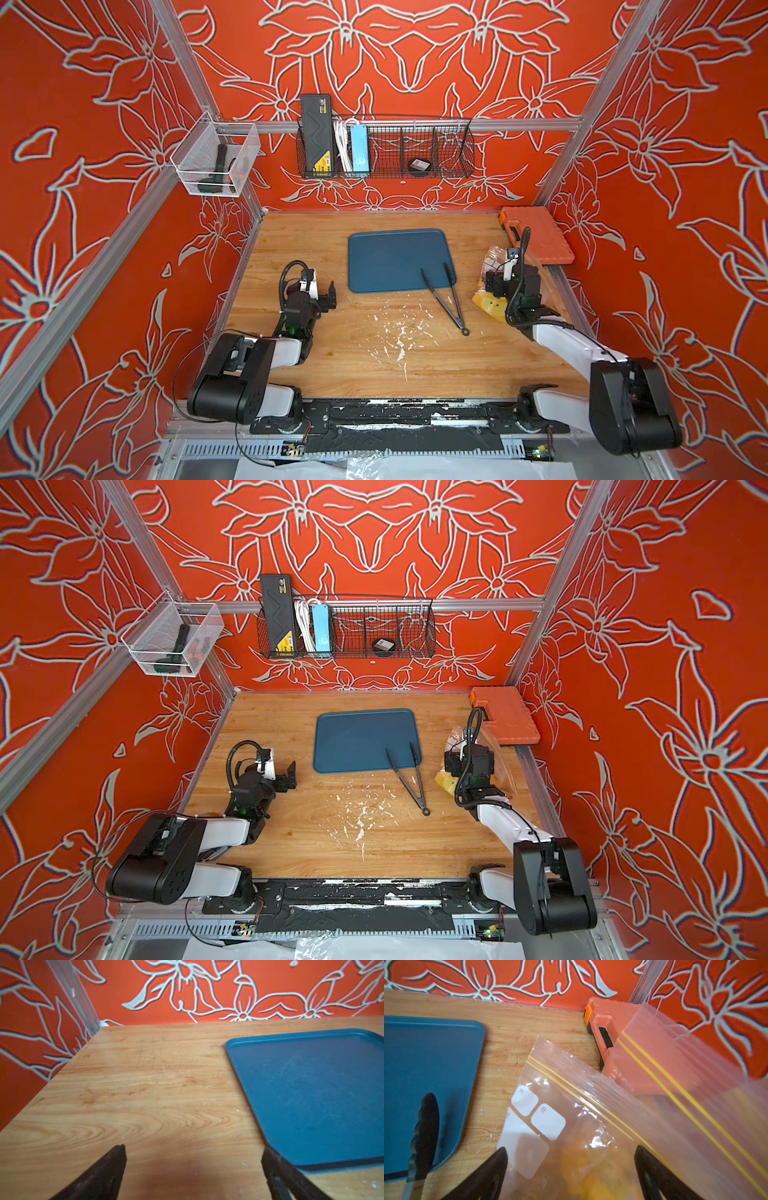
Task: Put the cookies into a resealable bag to prevent moisture
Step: Reset both arms
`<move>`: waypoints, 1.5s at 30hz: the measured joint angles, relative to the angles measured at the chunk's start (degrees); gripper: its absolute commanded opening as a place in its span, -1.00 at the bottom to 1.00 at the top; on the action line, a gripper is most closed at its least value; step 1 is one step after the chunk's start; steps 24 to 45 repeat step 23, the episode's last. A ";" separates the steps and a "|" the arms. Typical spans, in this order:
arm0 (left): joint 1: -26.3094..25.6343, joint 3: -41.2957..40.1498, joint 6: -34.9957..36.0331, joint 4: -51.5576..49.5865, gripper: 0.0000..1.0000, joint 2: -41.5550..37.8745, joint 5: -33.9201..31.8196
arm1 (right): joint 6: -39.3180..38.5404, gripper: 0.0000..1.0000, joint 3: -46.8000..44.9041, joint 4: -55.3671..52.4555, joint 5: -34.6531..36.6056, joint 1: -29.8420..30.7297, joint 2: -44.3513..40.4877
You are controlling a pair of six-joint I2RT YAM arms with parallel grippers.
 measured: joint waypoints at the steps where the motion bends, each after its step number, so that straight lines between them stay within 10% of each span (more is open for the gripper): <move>1: 0.48 0.00 -0.39 0.09 1.00 0.02 0.44 | 0.04 0.93 -0.81 1.14 -0.11 -0.15 -0.15; 18: 0.68 -0.02 -1.75 1.27 1.00 0.00 3.34 | -1.86 0.97 -10.10 23.76 -4.61 -3.37 11.65; 45: 0.68 -0.02 -1.75 1.27 1.00 0.07 3.52 | -1.86 0.97 -10.10 24.90 -4.96 -3.39 11.67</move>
